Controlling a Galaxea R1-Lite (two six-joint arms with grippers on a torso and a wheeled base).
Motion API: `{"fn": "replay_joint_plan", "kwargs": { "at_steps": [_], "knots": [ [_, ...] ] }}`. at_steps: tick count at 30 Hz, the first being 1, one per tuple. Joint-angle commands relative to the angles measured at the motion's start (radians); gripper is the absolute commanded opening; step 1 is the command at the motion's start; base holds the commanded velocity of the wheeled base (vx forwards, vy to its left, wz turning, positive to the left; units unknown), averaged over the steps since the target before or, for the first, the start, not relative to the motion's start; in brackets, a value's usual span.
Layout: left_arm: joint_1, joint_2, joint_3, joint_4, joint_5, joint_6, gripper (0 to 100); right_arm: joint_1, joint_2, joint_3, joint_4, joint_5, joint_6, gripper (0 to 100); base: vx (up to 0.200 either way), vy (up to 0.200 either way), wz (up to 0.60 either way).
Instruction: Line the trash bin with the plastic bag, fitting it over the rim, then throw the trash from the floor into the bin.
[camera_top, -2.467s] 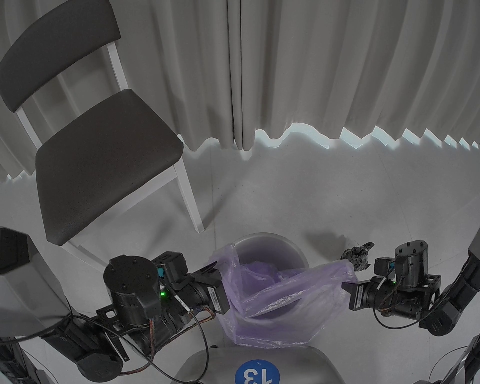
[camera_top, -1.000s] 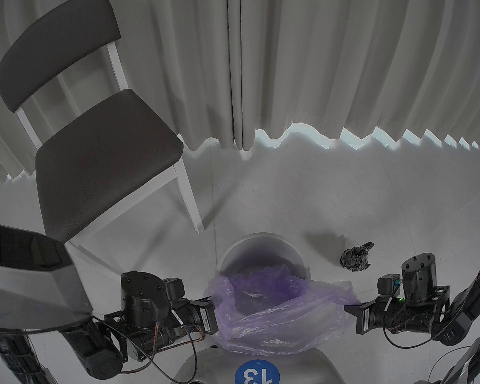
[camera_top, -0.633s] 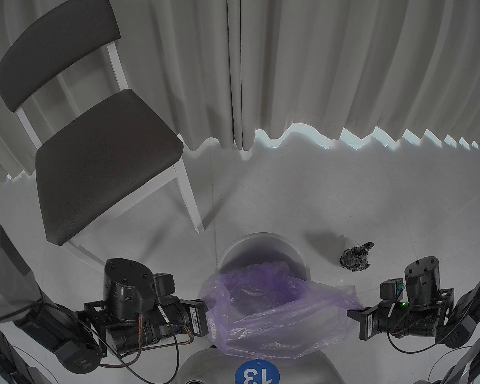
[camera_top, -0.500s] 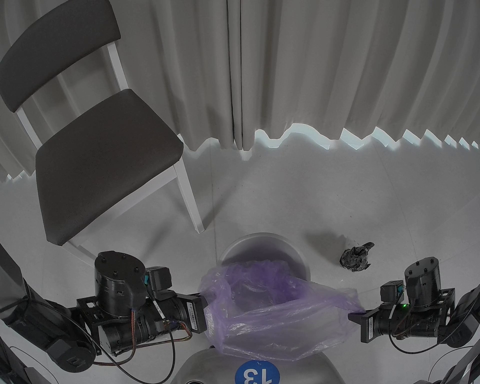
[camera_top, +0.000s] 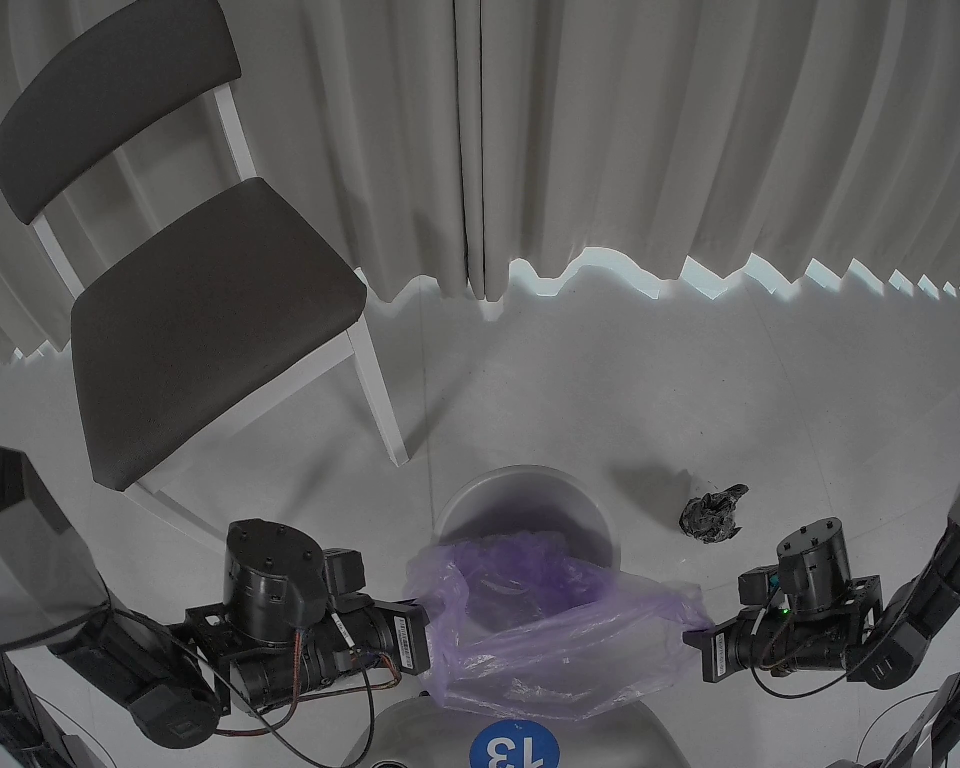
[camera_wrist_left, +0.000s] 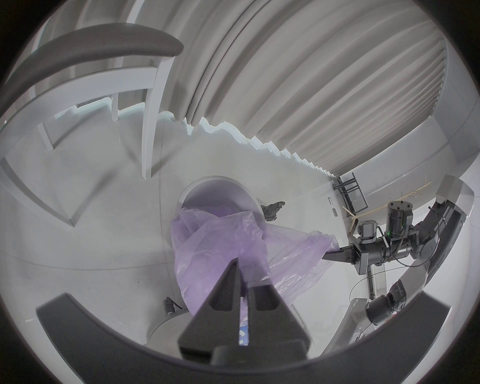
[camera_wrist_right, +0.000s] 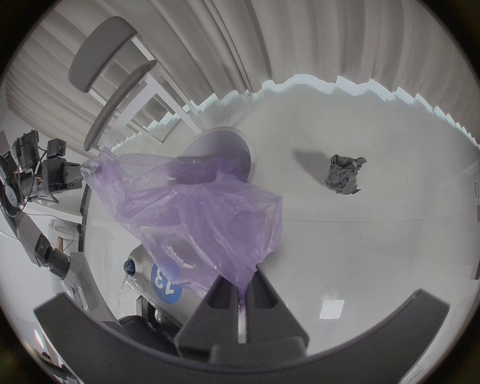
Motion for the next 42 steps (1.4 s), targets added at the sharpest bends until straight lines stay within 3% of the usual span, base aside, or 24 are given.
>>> {"fn": "replay_joint_plan", "kwargs": {
  "at_steps": [1, 7, 11, 16, 22, 27, 32, 42],
  "knots": [
    [0.039, 0.131, -0.050, -0.045, 0.000, 0.001, 0, -0.042, 0.144, -0.050, -0.054, -0.003, 0.011, 0, 0.000, 0.000, 0.00],
    [0.077, 0.326, -0.170, -0.188, 0.000, 0.022, 0, -0.080, 0.264, -0.059, -0.281, -0.004, 0.096, 0, 0.000, 0.000, 0.00],
    [0.088, 0.344, -0.242, -0.188, -0.002, 0.027, 0, -0.140, 0.308, -0.072, -0.383, 0.002, 0.099, 0, 0.000, 0.000, 0.00],
    [0.098, 0.349, -0.290, -0.188, -0.002, 0.025, 0, -0.174, 0.333, -0.110, -0.403, 0.008, 0.111, 0, 0.000, 0.000, 0.00],
    [0.109, 0.370, -0.317, -0.211, 0.012, 0.015, 0, -0.175, 0.385, -0.164, -0.444, 0.005, 0.202, 0, 0.000, 0.000, 0.00],
    [0.154, 0.340, -0.288, -0.208, 0.003, 0.021, 0, -0.178, 0.392, -0.141, -0.505, 0.003, 0.203, 0, 0.000, 0.000, 0.00],
    [0.175, 0.327, -0.268, -0.209, 0.001, 0.025, 0, -0.146, 0.388, -0.118, -0.504, 0.000, 0.200, 0, 0.000, 0.000, 0.00],
    [0.249, 0.308, -0.262, -0.208, -0.003, 0.039, 0, -0.003, 0.307, -0.047, -0.504, -0.049, 0.200, 0, 0.000, 0.000, 0.00]
  ]
}}
